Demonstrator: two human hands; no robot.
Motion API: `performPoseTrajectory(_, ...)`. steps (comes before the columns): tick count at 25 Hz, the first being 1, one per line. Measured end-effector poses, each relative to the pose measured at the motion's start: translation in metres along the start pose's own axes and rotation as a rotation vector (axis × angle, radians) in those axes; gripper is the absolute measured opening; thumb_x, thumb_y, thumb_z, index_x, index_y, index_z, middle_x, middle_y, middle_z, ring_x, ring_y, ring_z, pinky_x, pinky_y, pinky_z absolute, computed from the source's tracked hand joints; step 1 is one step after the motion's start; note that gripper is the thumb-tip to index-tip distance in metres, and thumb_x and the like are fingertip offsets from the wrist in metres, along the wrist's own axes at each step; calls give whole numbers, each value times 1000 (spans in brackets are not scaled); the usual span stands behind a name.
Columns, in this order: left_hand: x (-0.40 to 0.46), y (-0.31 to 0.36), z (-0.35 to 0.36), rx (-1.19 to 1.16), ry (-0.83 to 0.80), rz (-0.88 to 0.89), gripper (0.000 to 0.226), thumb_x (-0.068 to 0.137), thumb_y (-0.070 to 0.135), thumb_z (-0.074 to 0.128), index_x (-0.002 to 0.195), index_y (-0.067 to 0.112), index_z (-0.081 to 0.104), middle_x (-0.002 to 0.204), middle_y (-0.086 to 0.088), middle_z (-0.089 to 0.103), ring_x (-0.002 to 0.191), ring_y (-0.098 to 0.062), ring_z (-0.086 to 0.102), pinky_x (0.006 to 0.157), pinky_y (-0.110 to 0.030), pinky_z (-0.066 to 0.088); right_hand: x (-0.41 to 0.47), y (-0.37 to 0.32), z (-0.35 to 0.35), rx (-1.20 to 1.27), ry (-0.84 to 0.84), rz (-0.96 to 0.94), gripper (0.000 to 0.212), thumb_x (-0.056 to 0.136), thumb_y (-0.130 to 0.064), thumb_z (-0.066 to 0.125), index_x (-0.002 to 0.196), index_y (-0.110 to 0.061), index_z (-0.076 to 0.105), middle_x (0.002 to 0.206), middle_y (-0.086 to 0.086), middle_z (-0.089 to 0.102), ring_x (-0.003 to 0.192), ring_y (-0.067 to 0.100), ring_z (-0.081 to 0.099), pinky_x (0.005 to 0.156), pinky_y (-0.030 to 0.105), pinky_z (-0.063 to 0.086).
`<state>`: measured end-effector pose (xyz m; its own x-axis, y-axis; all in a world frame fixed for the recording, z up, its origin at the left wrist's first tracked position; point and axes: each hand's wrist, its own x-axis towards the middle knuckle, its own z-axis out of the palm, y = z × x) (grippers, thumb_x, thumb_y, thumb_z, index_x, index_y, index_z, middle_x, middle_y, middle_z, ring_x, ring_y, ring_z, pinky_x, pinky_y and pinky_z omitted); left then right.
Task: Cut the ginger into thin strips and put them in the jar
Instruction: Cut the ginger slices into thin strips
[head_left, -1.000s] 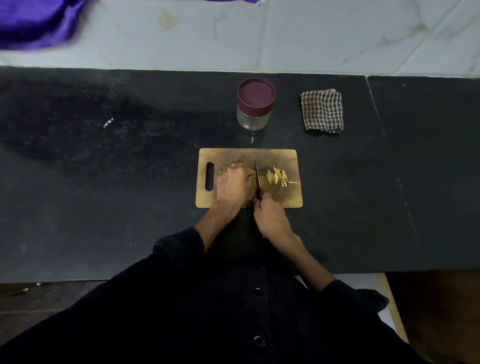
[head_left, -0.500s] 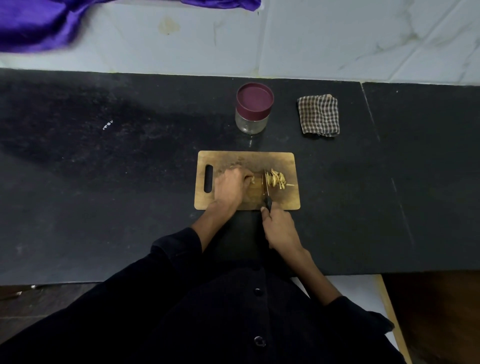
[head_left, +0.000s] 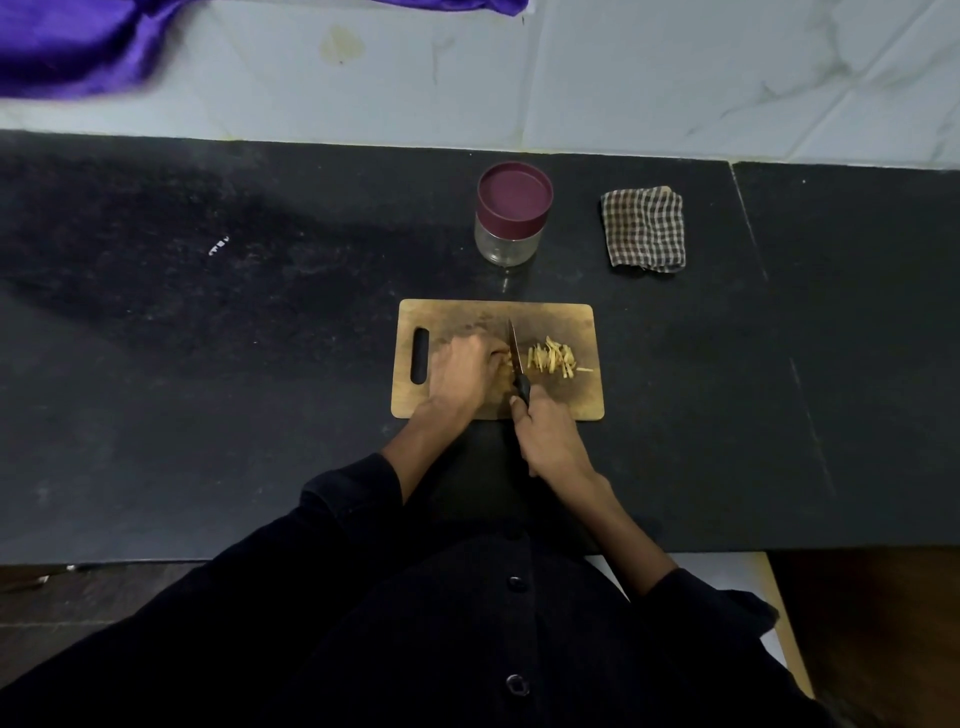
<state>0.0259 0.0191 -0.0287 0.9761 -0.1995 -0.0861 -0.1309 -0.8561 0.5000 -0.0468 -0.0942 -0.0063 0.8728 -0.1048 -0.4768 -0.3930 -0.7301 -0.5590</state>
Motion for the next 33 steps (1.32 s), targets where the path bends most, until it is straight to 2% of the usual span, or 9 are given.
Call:
performPoseTrajectory(9,1,-1,-1,14,-13,0,21,94,19,56,109,20,71,117,-1,66,103,-20,63,85,-40,52,4,-4,0,-26,4,-3,19,105,-30,39,103,-12,45,93,15,64,80,35,68,71,54,57)
performPoseTrajectory(13,1,-1,0,18,-8,2,21,94,19,56,108,21,71,116,-1,66,102,-19,63,84,-39,52,10,-8,-1,-59,10,2,23,105,-29,38,110,-8,48,96,15,64,80,33,69,72,52,58)
performPoseTrajectory(20,0,-1,2,31,24,1,20,94,23,58,107,23,72,114,1,67,100,-19,64,82,-39,53,-2,1,10,-66,-26,38,24,105,-28,37,111,-7,46,100,16,62,87,36,66,76,54,56)
performPoseTrajectory(25,0,-1,2,27,27,-1,18,93,24,60,106,23,72,111,2,68,98,-17,64,83,-39,53,-20,21,7,-105,-20,47,29,106,-29,36,118,-6,48,109,19,63,102,37,60,79,42,46)
performPoseTrajectory(28,0,-2,3,25,31,-9,18,92,25,60,105,23,72,112,3,68,98,-17,64,83,-38,52,-15,22,0,-28,31,69,28,105,-30,37,114,-7,50,104,16,62,94,34,62,80,46,52)
performPoseTrajectory(33,-1,0,1,30,22,3,17,93,23,59,103,21,73,111,1,68,96,-18,65,81,-39,53,-8,9,-1,1,17,21,26,105,-32,38,113,-10,50,98,12,63,87,32,65,76,53,56)
